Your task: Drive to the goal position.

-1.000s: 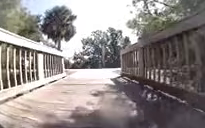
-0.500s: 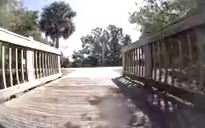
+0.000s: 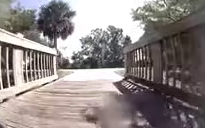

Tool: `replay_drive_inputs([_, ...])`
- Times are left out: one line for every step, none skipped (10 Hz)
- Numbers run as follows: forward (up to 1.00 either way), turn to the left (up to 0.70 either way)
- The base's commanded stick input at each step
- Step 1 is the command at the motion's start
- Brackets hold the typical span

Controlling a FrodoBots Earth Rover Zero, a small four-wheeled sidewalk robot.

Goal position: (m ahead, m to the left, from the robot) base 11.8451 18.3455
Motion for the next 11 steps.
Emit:
replay_drive_inputs([0.70,0.00])
replay_drive_inputs([0.70,0.00])
replay_drive_inputs([0.70,0.00])
replay_drive_inputs([0.70,0.00])
replay_drive_inputs([0.70,0.00])
replay_drive_inputs([0.70,0.00])
replay_drive_inputs([0.70,0.00])
replay_drive_inputs([0.70,0.00])
replay_drive_inputs([0.70,0.00])
replay_drive_inputs([0.70,0.00])
replay_drive_inputs([0.70,0.00])
